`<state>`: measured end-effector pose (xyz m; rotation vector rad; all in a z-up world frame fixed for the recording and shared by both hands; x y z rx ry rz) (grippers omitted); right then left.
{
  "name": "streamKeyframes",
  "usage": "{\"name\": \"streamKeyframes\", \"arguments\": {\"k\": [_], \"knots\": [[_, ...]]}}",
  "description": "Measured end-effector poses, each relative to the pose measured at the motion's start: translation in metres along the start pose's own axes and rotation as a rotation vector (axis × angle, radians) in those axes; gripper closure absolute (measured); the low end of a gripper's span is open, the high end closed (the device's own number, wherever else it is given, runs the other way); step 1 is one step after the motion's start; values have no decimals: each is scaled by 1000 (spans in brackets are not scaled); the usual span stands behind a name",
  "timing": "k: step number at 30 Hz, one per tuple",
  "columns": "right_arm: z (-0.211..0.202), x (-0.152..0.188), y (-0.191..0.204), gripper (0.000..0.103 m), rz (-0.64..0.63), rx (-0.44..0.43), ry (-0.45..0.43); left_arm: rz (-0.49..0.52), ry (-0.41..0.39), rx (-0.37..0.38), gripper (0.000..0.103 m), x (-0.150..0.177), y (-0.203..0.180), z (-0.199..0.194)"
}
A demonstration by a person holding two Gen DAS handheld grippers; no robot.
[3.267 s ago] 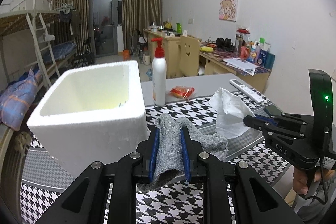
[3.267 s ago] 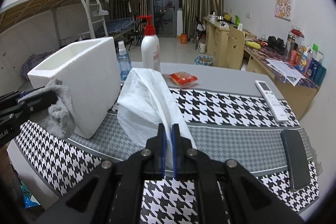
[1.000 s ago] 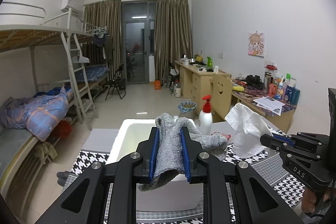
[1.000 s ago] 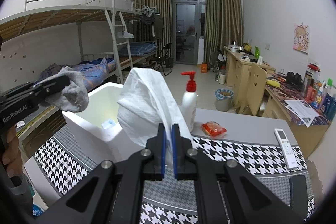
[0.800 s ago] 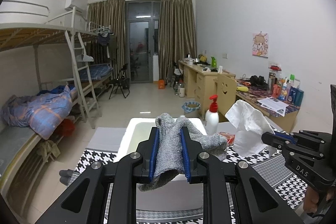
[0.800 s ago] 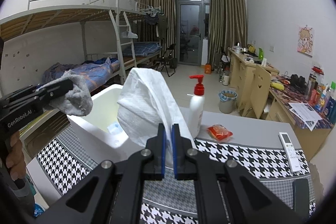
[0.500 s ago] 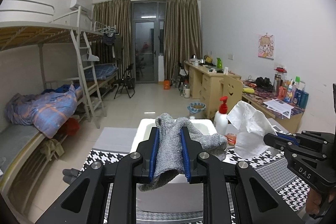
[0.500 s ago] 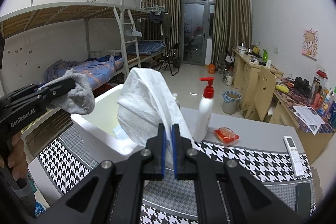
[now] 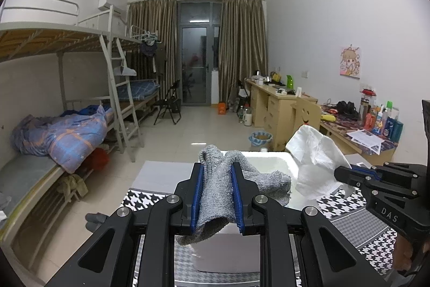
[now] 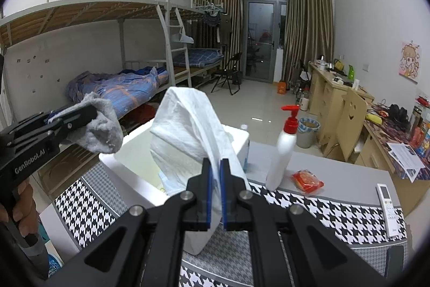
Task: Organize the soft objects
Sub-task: 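Lift and carry the gray sock and white cloth over the white foam box with both tools, then lower the white cloth into the box and open the right tool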
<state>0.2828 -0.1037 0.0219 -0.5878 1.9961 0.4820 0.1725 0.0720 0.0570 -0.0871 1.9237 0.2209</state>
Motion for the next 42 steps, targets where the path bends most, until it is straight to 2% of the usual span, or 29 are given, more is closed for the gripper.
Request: {"name": "streamKeyframes", "arguments": {"k": [16,34,36,37,39,40,41,42], "knots": [[26,-3,20,95,8,-40,36,-18,-22,-24,81,5,23,-5],[63,-5,28,95,44,-70,121,-50,5,-39,81,12,37,3],[66,-3,29,92,51,-77,133,-50,8,-40,81,13,38,3],[68,-3,28,89,49,-73,137,-49,9,-40,81,13,38,4],[70,0,28,73,48,-72,148,-49,10,-42,81,13,38,4],[70,1,28,54,49,-72,155,-50,11,-43,81,13,39,5],[69,1,28,40,48,-73,146,-52,10,-43,81,12,39,5],[68,0,29,36,47,-70,135,-54,10,-44,81,12,39,5]]}}
Point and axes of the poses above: each gripper's, at about its wrist camera, not at the fingertips, and z roughly the way its jaws point, y to its left, x to its underside, the point moved 8 cm from there along z, roughly the way its jaws point, and after that the axes turned 8 degrees about z, right-handed, at the moved point
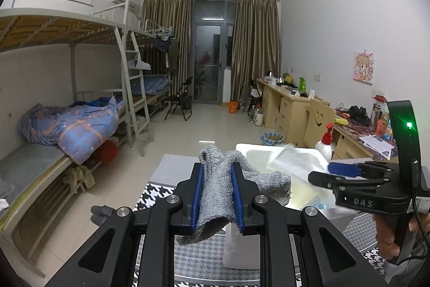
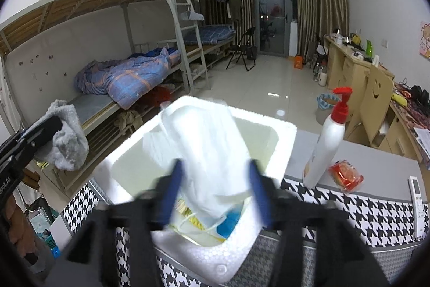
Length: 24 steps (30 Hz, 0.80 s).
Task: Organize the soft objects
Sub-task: 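Lower the white cloth into the box and open the right tool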
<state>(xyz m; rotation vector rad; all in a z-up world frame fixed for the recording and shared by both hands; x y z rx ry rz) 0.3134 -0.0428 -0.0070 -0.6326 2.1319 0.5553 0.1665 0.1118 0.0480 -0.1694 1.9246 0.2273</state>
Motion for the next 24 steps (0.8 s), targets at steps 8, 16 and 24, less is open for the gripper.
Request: {"name": "streamKeyframes", "arguments": {"k": [8,16,24], "knots": [[-9,3,1,34,-17,-3,-9,-2,11,2,81,0,0,2],[-21,1,-11,34,-7,8,-36,4,2,7,81,-5,-3,4],[-34,3,-23,34,9,21,-55,22,5,26,81,-10,-15,10]]}}
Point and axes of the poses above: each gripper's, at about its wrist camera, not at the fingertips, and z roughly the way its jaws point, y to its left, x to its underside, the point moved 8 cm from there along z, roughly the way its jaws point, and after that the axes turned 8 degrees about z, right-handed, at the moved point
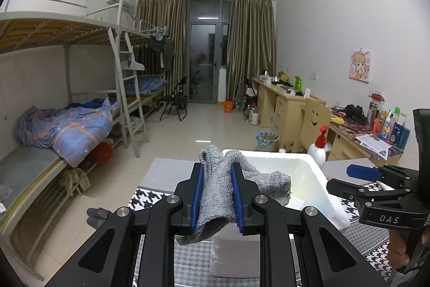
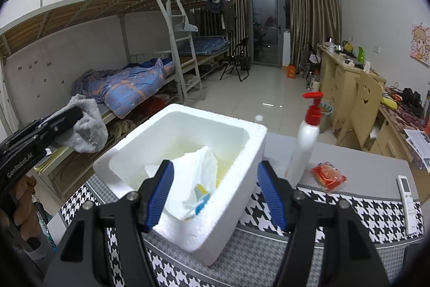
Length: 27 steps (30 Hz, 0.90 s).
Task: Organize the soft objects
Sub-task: 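Lower the white cloth into the box and open the right tool, then lower the gray sock into the box and open the left tool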
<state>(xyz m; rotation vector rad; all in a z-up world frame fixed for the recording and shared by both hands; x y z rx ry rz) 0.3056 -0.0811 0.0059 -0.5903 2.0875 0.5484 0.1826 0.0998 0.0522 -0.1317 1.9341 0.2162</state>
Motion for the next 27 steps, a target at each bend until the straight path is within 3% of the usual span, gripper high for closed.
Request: {"name": "streamKeyframes", "arguments": {"k": [15,19,27], "knots": [[-17,5,-21,32,29,26,-24,30,10,55,81,-5,-28,10],[-19,7,-29,25,39,39,-33,36,19,65,81,-6,-35,15],[-24,14,-39,24,46,57,-31,41,40,85,81,-4,-45,24]]}}
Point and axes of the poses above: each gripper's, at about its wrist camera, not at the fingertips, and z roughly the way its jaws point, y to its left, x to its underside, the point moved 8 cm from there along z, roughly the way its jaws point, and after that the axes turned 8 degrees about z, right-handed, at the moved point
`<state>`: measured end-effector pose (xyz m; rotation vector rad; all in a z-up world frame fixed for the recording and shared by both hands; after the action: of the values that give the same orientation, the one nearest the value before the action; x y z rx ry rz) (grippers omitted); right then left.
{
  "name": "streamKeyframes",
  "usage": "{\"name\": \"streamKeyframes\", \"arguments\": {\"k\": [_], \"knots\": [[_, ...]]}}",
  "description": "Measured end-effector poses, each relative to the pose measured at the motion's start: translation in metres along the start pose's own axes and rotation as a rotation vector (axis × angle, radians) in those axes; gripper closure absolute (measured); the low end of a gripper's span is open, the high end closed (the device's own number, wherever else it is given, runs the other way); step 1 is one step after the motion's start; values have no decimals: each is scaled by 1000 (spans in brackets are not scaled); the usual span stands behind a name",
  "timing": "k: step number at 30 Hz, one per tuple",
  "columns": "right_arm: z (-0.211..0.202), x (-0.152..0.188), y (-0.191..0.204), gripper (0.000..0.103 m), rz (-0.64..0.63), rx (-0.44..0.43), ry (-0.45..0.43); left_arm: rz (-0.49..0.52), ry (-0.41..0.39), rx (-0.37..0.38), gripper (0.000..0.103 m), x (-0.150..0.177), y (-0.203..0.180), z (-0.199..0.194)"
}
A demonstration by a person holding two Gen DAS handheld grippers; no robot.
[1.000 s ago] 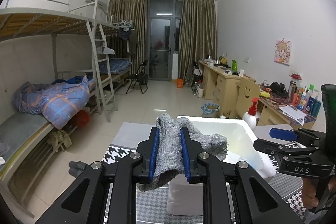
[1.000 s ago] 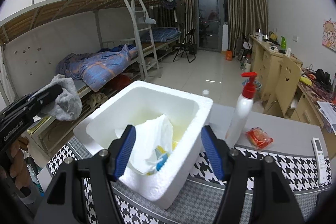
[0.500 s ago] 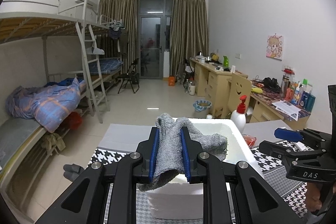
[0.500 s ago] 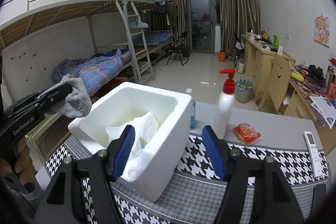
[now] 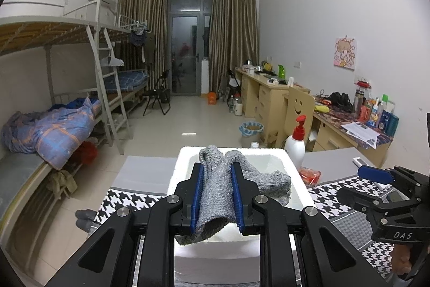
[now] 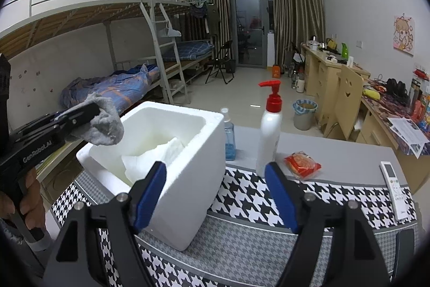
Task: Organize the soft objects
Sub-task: 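Lower the gray sock into the box and open the left tool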
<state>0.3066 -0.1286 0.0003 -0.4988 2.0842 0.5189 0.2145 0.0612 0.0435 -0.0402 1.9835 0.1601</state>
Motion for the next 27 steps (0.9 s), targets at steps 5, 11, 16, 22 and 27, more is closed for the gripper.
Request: {"name": "streamKeyframes", "arguments": {"k": [5,11,16,22,27], "knots": [[-5,2,-9,24,8,11,-4,7,10,11,81,-2,-7,5],[-6,7,-18,24,18,29,-1,15,19,24,81,-1,-13,14],[-10,9,-25,24,32,32,-5,27,40,13,63,2,-15,26],[-13,8,-27,24,44,37,-11,16,25,2,14,2,-13,26],[-14,8,-27,24,42,34,-15,13,-13,0,2,-2,-15,16]]}}
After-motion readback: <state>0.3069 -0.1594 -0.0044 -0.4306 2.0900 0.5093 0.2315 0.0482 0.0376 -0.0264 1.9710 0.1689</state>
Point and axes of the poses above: each gripper's, at about its wrist camera, not at the fingertips, and z roughly the way its jaws point, y to its left, x to its underside, the point moved 8 cm from there along z, roughly the way its jaws point, and after that the axes turned 8 degrees about z, right-handed, at the moved point
